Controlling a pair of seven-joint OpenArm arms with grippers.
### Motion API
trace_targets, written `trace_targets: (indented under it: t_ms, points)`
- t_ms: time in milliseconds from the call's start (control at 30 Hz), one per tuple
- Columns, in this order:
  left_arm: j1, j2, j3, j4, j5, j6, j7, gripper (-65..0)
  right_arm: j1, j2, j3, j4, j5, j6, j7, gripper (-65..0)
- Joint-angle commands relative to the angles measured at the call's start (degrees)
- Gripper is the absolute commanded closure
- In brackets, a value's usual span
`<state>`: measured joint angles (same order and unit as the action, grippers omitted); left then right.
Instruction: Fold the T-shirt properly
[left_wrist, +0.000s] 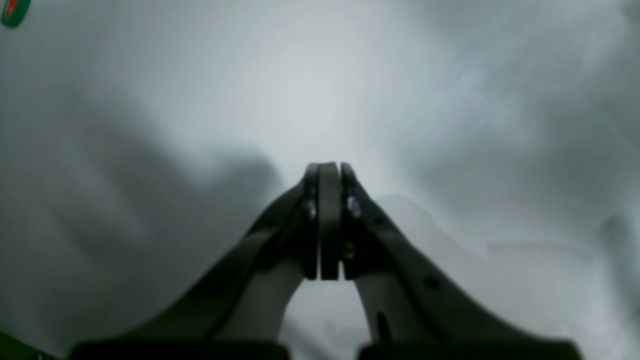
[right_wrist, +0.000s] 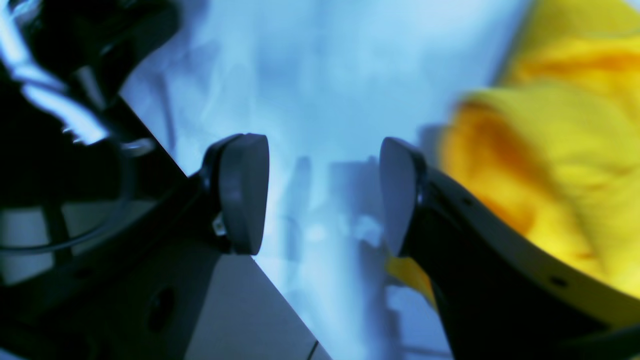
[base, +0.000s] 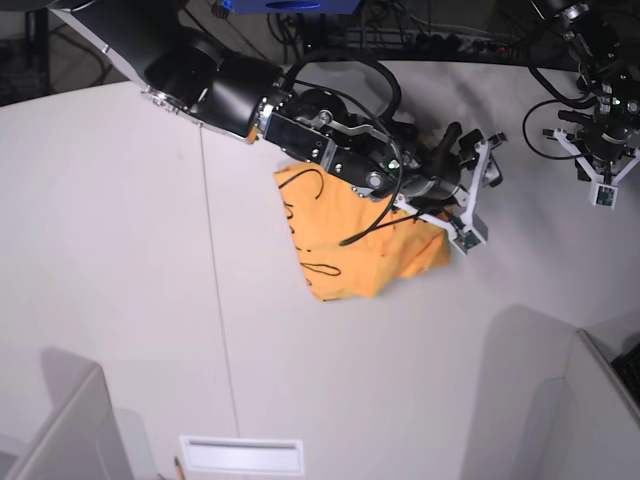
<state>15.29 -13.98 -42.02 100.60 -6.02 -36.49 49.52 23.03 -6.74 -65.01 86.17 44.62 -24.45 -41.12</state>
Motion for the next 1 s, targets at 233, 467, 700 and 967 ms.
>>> trace_targets:
  t_ms: [233, 467, 700, 967]
  points:
    - [-0.39, -1.01, -4.53, 0.81, -0.18, -0.04, -0.86, 0.0, 2.42, 3.71, -0.79, 9.08, -0.01, 0.23, 1.08, -24.0]
    - [-0.39, -1.28, -8.84, 0.81, -0.18, -0.04, -0.86, 0.0, -3.55, 14.7, 14.42, 22.97, -0.01, -2.67, 0.99, 0.0]
    - [-0.12, -1.01, -10.42, 0.9, -0.18, -0.04, -0.86, 0.0, -6.89, 19.18, 21.45, 15.76, -0.01, -3.03, -1.03, 0.0]
    - [1.81, -1.28, -10.6, 1.25, -8.44, -0.04, -0.86, 0.0, -6.1, 15.67, 16.62, 5.13, -0.01, -2.85, -0.5, 0.0]
